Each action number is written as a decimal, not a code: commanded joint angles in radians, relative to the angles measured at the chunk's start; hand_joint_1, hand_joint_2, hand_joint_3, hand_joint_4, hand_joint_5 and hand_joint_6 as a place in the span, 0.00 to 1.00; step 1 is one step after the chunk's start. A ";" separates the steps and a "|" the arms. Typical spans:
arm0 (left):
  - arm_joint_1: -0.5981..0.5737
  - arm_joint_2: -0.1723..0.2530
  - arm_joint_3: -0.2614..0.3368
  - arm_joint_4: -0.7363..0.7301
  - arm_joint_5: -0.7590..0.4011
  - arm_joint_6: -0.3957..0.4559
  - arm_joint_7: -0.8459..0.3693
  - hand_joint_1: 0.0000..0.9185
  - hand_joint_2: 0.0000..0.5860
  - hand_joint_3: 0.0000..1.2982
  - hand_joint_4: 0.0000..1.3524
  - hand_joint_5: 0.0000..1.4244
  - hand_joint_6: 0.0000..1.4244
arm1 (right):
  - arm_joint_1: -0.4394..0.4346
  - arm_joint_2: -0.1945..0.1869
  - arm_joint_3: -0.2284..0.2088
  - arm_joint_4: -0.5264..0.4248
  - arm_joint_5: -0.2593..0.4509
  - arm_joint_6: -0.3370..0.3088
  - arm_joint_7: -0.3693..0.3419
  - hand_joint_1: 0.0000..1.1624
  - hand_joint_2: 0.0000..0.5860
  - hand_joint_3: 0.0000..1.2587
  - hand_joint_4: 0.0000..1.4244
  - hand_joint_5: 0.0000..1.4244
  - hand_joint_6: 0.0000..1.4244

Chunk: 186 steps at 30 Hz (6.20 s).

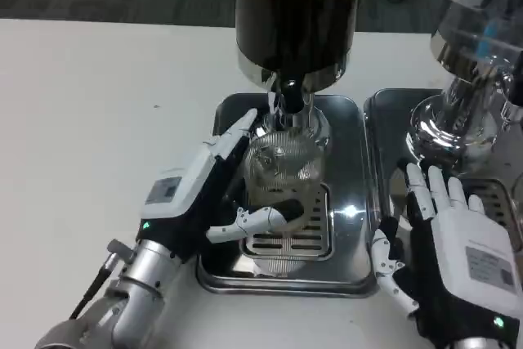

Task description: Grasp the cup under the faucet to collect the drink, then remove the cup.

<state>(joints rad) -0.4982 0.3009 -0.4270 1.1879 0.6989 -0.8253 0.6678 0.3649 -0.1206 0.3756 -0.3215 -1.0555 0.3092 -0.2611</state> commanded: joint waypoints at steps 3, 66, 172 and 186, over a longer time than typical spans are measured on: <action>0.064 0.053 0.046 -0.046 -0.078 -0.067 -0.049 0.00 0.01 0.00 0.00 0.19 0.10 | -0.007 -0.008 0.003 0.008 -0.002 -0.002 0.004 0.19 1.00 0.04 0.00 0.00 0.00; 0.173 -0.063 0.282 -0.739 -0.890 -0.024 -1.310 0.00 0.17 0.05 0.00 0.11 0.03 | -0.044 -0.005 -0.024 0.068 0.156 -0.089 -0.012 0.16 0.94 0.00 0.00 0.00 0.00; 0.300 0.089 0.546 -0.653 -0.662 -0.214 -0.890 0.00 0.24 0.15 0.01 0.18 0.06 | -0.284 0.042 -0.106 0.338 0.715 -0.393 0.190 0.65 0.33 0.00 0.00 0.00 0.00; 0.432 0.106 0.613 -0.553 -0.566 -0.200 -0.758 0.00 0.25 0.16 0.01 0.17 0.05 | -0.321 0.056 -0.109 0.381 0.759 -0.402 0.216 0.63 0.31 0.00 0.00 0.00 0.00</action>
<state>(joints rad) -0.0860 0.3921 0.1780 0.6142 0.0992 -1.0471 -0.1199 0.0604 -0.0781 0.2719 0.0403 -0.3178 -0.0739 -0.0520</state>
